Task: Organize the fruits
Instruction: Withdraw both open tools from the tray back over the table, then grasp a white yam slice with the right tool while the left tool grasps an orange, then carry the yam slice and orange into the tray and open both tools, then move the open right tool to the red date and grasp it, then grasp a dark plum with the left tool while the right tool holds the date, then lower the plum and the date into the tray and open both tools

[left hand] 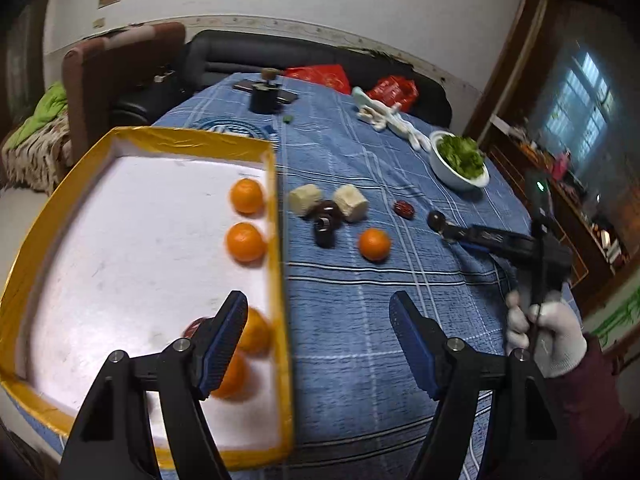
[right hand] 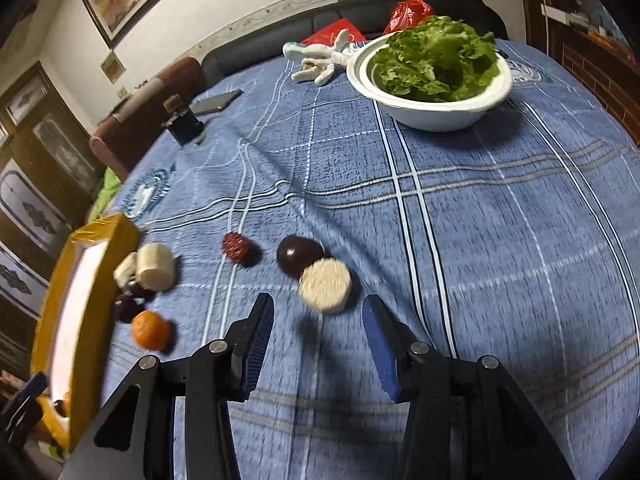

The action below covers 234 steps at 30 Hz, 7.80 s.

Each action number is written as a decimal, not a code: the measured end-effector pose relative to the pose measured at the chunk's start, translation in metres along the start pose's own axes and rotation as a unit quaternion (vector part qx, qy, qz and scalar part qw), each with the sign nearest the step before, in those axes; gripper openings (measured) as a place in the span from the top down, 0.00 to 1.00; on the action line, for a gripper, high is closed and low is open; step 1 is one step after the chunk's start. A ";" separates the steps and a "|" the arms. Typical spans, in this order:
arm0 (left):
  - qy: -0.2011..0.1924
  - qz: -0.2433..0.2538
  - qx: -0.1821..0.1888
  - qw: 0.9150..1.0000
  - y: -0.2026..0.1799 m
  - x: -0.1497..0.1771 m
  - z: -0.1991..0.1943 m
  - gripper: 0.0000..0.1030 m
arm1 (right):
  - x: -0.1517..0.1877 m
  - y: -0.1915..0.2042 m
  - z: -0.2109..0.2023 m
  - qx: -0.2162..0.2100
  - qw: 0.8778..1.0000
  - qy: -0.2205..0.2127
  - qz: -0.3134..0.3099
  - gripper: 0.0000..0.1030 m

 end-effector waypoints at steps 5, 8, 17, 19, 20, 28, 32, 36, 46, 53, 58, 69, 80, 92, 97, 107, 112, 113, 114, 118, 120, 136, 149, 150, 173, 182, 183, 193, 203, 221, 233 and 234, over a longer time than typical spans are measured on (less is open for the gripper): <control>0.005 0.033 0.010 0.999 -0.025 -0.016 0.017 0.30 | -0.006 0.010 0.010 0.029 0.999 -0.018 -0.038 0.60; 0.011 0.055 0.010 0.998 -0.039 -0.027 0.034 0.30 | -0.004 0.008 0.007 0.025 0.998 -0.025 -0.043 0.62; 0.031 0.138 0.006 0.990 -0.073 -0.055 0.089 0.56 | -0.003 0.002 0.002 -0.025 0.999 -0.004 -0.025 0.69; 0.042 0.144 0.002 0.989 -0.072 -0.057 0.102 0.56 | -0.002 0.005 0.002 -0.033 0.999 0.000 -0.024 0.69; 0.050 0.146 -0.004 0.988 -0.070 -0.058 0.110 0.56 | -0.002 0.006 0.002 -0.036 0.999 0.001 -0.024 0.69; 0.076 0.162 -0.027 0.984 -0.065 -0.053 0.136 0.55 | -0.003 0.008 -0.005 -0.054 0.998 0.004 -0.021 0.69; 0.073 0.166 -0.032 0.983 -0.065 -0.052 0.133 0.59 | -0.002 0.007 -0.004 -0.053 0.998 0.007 -0.020 0.69; 0.082 0.182 -0.059 0.978 -0.064 -0.050 0.132 0.69 | -0.002 0.006 -0.001 -0.049 0.999 0.013 -0.016 0.69; 0.085 0.154 -0.058 0.983 -0.058 -0.053 0.138 0.69 | -0.003 0.007 -0.001 -0.057 0.998 0.016 -0.014 0.69; 0.033 0.099 -0.029 0.994 -0.058 -0.057 0.094 0.69 | 0.000 0.012 -0.006 -0.144 0.988 0.051 0.018 0.68; 0.005 0.062 -0.035 0.997 -0.038 -0.054 0.054 0.69 | 0.010 0.023 -0.004 -0.251 0.959 0.117 0.060 0.68; 0.001 -0.038 -0.132 0.991 0.083 -0.013 -0.003 0.68 | 0.054 0.096 -0.038 -0.234 0.967 0.097 -0.032 0.68; 0.027 -0.126 -0.146 0.981 0.160 0.037 -0.006 0.68 | 0.122 0.226 -0.026 -0.230 0.951 0.142 -0.148 0.67; -0.035 -0.168 -0.111 0.979 0.163 0.040 -0.047 0.35 | 0.127 0.259 0.004 -0.190 0.961 0.112 -0.165 0.35; -0.050 -0.156 -0.097 0.982 0.146 0.034 -0.055 0.30 | 0.097 0.219 -0.020 -0.171 0.972 0.064 -0.146 0.36; -0.040 -0.110 -0.056 0.992 0.098 0.020 -0.038 0.30 | 0.068 0.155 0.011 -0.051 0.984 0.030 -0.169 0.46; -0.035 -0.096 -0.051 0.993 0.087 0.017 -0.035 0.29 | 0.071 0.161 0.034 -0.044 0.982 0.036 -0.182 0.46; -0.034 -0.095 -0.051 0.994 0.087 0.017 -0.034 0.29 | 0.071 0.165 0.037 -0.046 0.981 0.037 -0.182 0.45; -0.033 -0.096 -0.051 0.994 0.087 0.017 -0.033 0.29 | 0.071 0.168 0.039 -0.044 0.981 0.036 -0.183 0.45; -0.027 -0.098 -0.048 0.994 0.086 0.019 -0.028 0.29 | 0.072 0.176 0.044 -0.043 0.980 0.037 -0.189 0.51; -0.024 -0.099 -0.047 0.994 0.085 0.020 -0.025 0.29 | 0.075 0.176 0.043 -0.054 0.979 0.046 -0.190 0.64; -0.006 -0.078 -0.031 0.996 0.060 0.016 -0.012 0.29 | 0.045 0.118 -0.005 -0.058 0.990 0.004 -0.128 0.86; 0.002 -0.029 -0.017 0.999 0.029 0.008 -0.001 0.29 | -0.009 0.074 0.028 -0.018 0.997 -0.015 -0.067 0.51; 0.004 -0.025 -0.017 1.000 0.027 0.008 0.000 0.29 | -0.010 0.074 0.033 -0.016 0.997 -0.012 -0.070 0.51; 0.098 0.070 0.004 0.993 -0.019 -0.042 0.110 0.29 | 0.000 0.076 0.017 -0.093 0.994 0.006 -0.049 0.74; 0.162 0.092 -0.055 0.981 -0.015 -0.040 0.132 0.29 | 0.001 0.073 0.022 -0.099 0.994 0.021 -0.041 0.74; 0.169 0.093 -0.061 0.979 -0.014 -0.040 0.135 0.29 | 0.000 0.073 0.021 -0.100 0.994 0.021 -0.041 0.74; 0.156 0.075 -0.076 0.982 -0.009 -0.042 0.138 0.76 | -0.003 0.073 0.016 -0.108 0.993 0.014 -0.038 0.74; 0.087 0.024 -0.055 0.994 0.000 -0.045 0.085 0.76 | 0.000 0.079 0.008 -0.139 0.989 0.018 -0.037 0.74; 0.032 -0.150 -0.100 0.983 0.140 0.025 -0.001 0.75 | 0.074 0.181 -0.009 -0.268 0.952 0.143 -0.045 0.74; -0.004 -0.190 -0.069 0.979 0.160 0.044 -0.029 0.35 | 0.130 0.254 0.011 -0.208 0.956 0.149 -0.148 0.67; -0.006 -0.191 -0.065 0.979 0.160 0.044 -0.032 0.33 | 0.130 0.254 0.011 -0.207 0.956 0.151 -0.145 0.57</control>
Point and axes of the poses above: each gripper's, at about its wrist camera, not at the fingertips, and z roughly the way its jaws point, y to its left, x to its underside, the point moved 7 cm from there along z, roughly the way its jaws point, and after that the axes turned 14 degrees about z, right-handed, at the moved point
